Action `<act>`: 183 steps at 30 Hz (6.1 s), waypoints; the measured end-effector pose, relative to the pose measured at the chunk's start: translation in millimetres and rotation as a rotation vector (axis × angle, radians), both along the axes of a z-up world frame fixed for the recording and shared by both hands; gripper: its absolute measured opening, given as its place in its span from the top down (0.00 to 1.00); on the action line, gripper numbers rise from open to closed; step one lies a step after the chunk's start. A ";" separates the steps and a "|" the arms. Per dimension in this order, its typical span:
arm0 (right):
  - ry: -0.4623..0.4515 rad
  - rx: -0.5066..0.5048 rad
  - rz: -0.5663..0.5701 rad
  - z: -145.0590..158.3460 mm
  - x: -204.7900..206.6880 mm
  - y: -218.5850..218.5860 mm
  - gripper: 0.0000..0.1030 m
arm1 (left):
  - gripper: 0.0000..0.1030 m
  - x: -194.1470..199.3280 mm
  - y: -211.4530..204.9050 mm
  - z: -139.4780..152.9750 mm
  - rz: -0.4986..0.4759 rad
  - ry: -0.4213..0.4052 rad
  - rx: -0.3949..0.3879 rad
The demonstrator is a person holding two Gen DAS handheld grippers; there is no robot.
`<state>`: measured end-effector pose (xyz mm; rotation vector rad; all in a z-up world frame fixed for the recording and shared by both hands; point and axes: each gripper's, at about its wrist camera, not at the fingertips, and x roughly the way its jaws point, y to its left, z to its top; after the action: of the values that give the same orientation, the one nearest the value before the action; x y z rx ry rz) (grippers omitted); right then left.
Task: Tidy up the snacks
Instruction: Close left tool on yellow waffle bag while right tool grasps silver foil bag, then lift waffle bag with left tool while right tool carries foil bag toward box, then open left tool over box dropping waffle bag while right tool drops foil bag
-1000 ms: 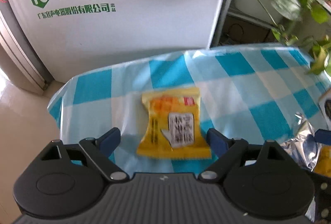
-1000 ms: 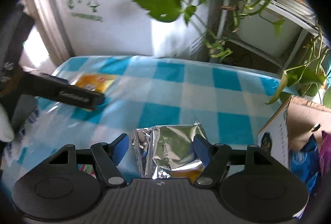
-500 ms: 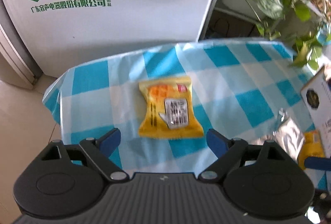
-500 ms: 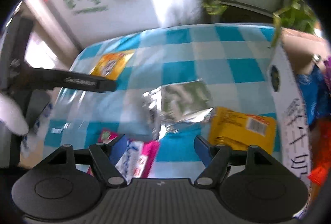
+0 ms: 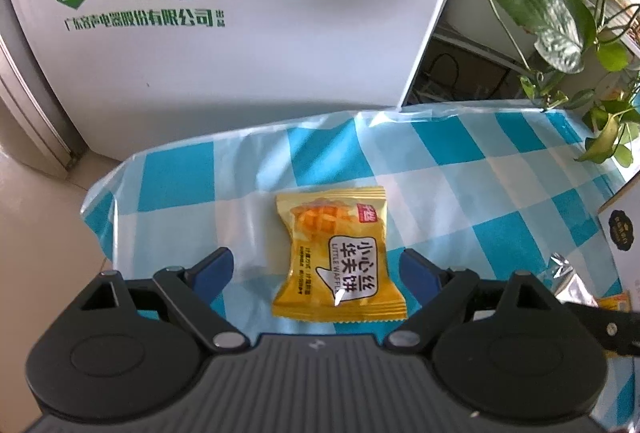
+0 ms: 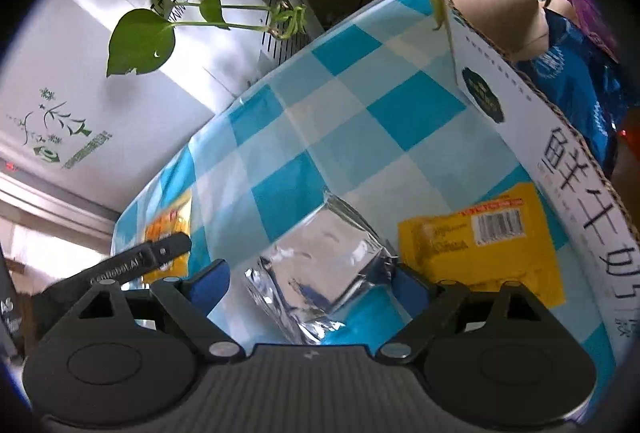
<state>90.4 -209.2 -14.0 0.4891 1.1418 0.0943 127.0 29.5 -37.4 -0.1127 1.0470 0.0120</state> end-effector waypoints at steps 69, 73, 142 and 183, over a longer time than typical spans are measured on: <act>-0.221 -0.158 0.100 61.3 -42.3 -18.9 0.26 | 0.54 -42.8 -2.1 49.5 0.040 -0.105 -0.165; -0.213 -0.129 0.077 63.0 -49.4 -24.7 0.26 | 0.30 -36.7 -12.5 36.1 0.018 -0.047 -0.164; -0.439 -0.086 -0.275 136.7 -132.3 -216.6 0.26 | 0.55 -147.5 -249.6 126.2 -0.378 -0.294 -0.325; -0.420 -0.043 -0.209 128.8 -120.4 -203.1 0.15 | 0.21 -150.5 -194.2 121.8 -0.393 -0.270 -0.241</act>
<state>-29.9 -412.3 114.8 0.5190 0.6771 -0.0103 -23.5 -164.7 84.4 -0.1209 0.7827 -0.4747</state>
